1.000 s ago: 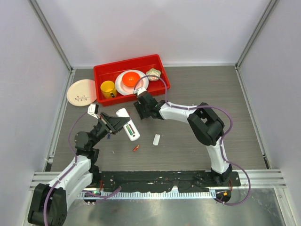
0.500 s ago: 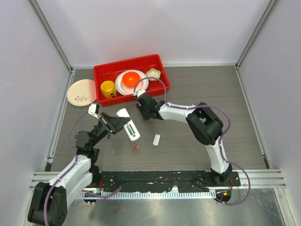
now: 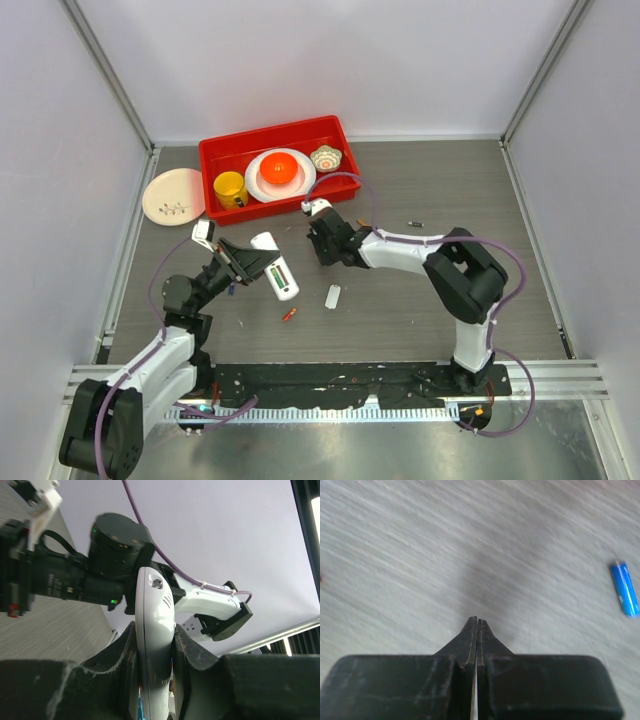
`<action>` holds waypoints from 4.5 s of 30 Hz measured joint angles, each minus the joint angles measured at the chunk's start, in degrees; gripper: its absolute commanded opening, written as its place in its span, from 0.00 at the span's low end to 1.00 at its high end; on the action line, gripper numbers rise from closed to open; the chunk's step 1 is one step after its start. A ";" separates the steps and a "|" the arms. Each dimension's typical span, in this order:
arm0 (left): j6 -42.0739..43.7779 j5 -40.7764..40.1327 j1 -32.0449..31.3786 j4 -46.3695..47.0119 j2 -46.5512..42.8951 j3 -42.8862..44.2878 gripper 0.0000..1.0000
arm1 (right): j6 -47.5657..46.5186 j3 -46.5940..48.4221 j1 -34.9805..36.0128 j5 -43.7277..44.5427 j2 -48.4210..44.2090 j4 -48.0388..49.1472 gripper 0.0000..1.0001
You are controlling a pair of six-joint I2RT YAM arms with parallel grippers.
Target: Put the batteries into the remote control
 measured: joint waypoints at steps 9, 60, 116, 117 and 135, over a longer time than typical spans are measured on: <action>0.74 0.07 0.04 0.07 1.11 0.00 0.00 | 2.16 -7.02 -0.02 2.01 -10.58 -0.61 0.40; 1.42 -5.79 0.04 -2.71 -9.84 -4.59 0.00 | 4.96 -6.58 1.97 8.26 -12.26 -1.03 0.42; -1.01 -3.28 -2.01 2.05 -11.96 1.64 0.00 | -4.46 19.43 14.56 1.73 15.52 -0.04 0.39; -1.01 -3.28 -2.01 2.05 -11.96 1.64 0.00 | -4.48 19.50 14.56 1.75 15.63 -0.02 0.35; 0.15 -2.49 -2.01 0.79 -12.26 1.16 0.00 | 1.05 2.21 12.07 2.32 3.72 3.89 0.01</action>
